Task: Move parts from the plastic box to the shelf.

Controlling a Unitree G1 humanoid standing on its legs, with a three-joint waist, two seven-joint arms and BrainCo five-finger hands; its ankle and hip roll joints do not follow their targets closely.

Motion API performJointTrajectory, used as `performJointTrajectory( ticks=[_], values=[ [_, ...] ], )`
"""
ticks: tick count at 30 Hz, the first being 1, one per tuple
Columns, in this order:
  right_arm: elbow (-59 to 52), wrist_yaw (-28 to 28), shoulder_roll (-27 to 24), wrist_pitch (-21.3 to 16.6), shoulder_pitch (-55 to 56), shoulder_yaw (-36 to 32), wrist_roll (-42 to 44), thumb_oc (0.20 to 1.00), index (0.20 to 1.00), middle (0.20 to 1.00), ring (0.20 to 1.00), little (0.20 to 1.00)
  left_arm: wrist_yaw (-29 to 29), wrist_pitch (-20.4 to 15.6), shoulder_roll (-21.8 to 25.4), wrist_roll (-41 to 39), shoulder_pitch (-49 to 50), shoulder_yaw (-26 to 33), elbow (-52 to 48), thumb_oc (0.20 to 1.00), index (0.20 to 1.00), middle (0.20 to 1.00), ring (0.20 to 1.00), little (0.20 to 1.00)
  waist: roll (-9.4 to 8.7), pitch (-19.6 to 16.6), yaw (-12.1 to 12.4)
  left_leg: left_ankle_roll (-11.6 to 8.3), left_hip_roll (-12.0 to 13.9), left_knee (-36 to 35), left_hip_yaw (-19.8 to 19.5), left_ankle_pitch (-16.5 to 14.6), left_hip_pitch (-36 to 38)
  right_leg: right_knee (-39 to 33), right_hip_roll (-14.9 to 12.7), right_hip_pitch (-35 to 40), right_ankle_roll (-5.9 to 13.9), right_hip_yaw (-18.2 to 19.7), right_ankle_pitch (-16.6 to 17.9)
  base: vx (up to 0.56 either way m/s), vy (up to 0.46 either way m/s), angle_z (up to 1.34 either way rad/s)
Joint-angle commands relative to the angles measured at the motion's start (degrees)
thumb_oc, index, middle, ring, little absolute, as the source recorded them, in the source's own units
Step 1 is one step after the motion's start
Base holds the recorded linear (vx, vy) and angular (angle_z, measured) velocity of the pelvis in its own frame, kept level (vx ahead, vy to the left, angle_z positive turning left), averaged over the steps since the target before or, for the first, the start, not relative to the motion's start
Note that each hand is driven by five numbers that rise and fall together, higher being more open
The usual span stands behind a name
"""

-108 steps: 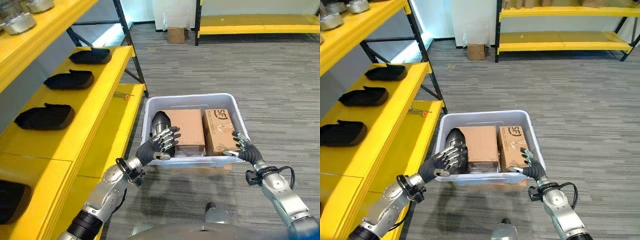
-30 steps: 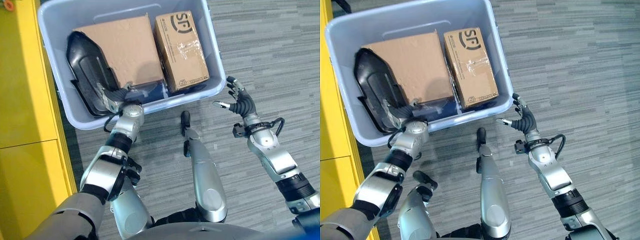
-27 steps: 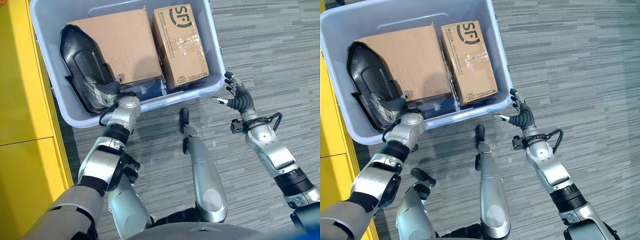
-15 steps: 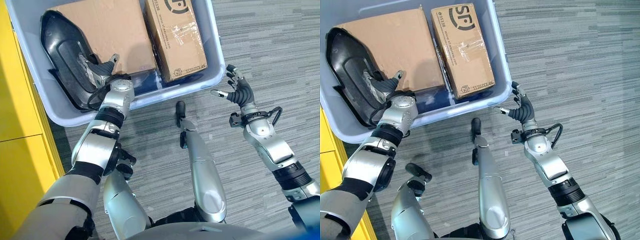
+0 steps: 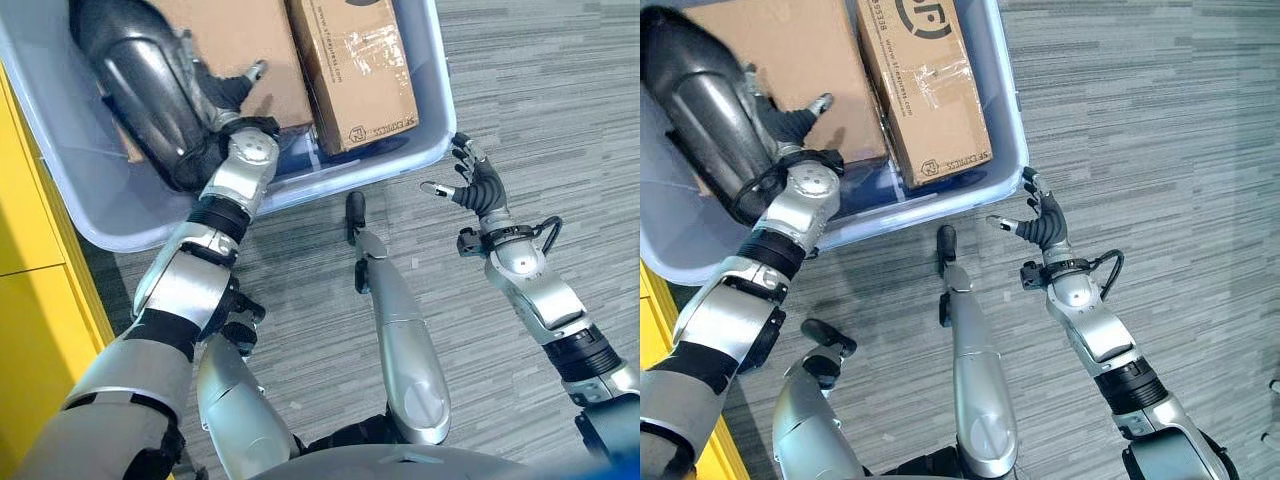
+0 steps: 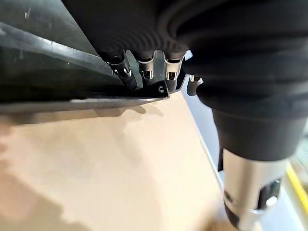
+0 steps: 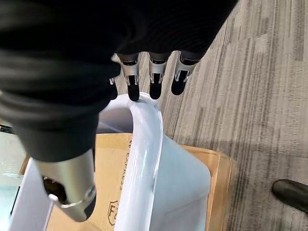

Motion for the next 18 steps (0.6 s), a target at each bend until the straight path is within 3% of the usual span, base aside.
performJointTrajectory(
  ticks=[1,4,8,10,13,15,18],
  values=[
    [-2.05,1.04,0.01,-2.45,0.79,-1.11,-0.95,1.0,1.0,1.0,1.0,1.0,-8.84,-0.48,-5.46,3.85,4.69,-2.43,-0.39,1.0,1.0,1.0,1.0,1.0,-2.39,-1.36,-1.63,0.1,-0.59,2.11,-0.46,1.74,-5.93,9.85,0.07,1.3,3.33,-2.03,-13.25,-0.02,0.055,-0.04],
    [-2.54,2.22,-0.28,-2.97,1.86,-1.27,-2.5,1.0,1.0,1.0,1.0,1.0,-12.53,-0.67,-6.46,10.67,6.1,-6.28,-4.36,1.0,1.0,1.0,1.0,1.0,-1.69,-1.36,-1.91,0.26,-1.03,1.16,0.48,2.36,-5.17,9.58,0.14,1.51,3.26,-1.82,-13.2,-0.02,0.08,-0.08],
    [-2.36,2.35,-0.8,-4.21,3.03,-0.84,-2.62,1.0,1.0,1.0,1.0,1.0,-11.08,-1.32,-6.76,15.76,7.49,-9.27,-7.87,1.0,1.0,1.0,1.0,1.0,-1.01,-1.36,-2.14,0.24,-1.14,0.9,1.13,3.03,-4.66,9.76,0.28,1.61,3.11,-1.58,-13.43,-0.01,0.056,-0.08],
    [-1.76,3.39,-1.08,-5.75,4.35,-0.69,-3.07,1.0,1.0,1.0,1.0,1.0,-5.56,-2.15,-5.44,23.8,7.91,-10.53,-10.2,1.0,1.0,1.0,1.0,1.0,-0.56,-1.36,-2.2,0.19,-1.1,0.98,1.37,3.33,-4.12,10.03,0.4,1.98,2.88,-1.57,-13.81,-0.01,0.026,-0.07],
    [-1.71,3.34,-1.4,-6.39,5.07,-0.46,-2.53,1.0,1.0,1.0,1.0,1.0,-0.2,-4.2,-4.16,28.95,7.92,-10.21,-11.9,1.0,1.0,1.0,1.0,1.0,-0.49,-1.36,-2.03,0.13,-0.88,1.16,1.39,3.36,-3.96,10.26,0.38,2.12,2.7,-1.59,-14.01,0.0,-0.013,-0.02],
    [-1.08,3.04,-1.57,-8.17,6.66,-0.03,-2.43,1.0,1.0,1.0,1.0,1.0,10.73,-7.32,-2.02,32.39,7.82,-8.23,-14.83,1.0,1.0,1.0,1.0,1.0,-0.4,-1.36,-1.34,0.1,-0.62,1.57,1.02,3.59,-3.89,10.8,0.22,2.45,2.48,-1.87,-14.43,0.0,-0.057,0.01],
    [-0.24,1.98,-1.23,-9.57,7.57,0.56,-2.55,1.0,1.0,1.0,1.0,1.0,17.71,-11.17,-0.88,35.95,7.63,-5.43,-16.37,1.0,1.0,1.0,1.0,1.0,-0.23,-1.36,-0.77,-0.01,-0.45,1.89,0.41,3.69,-3.99,11.29,0.08,2.64,2.31,-2.05,-14.85,-0.01,-0.071,0.04]
  ],
)
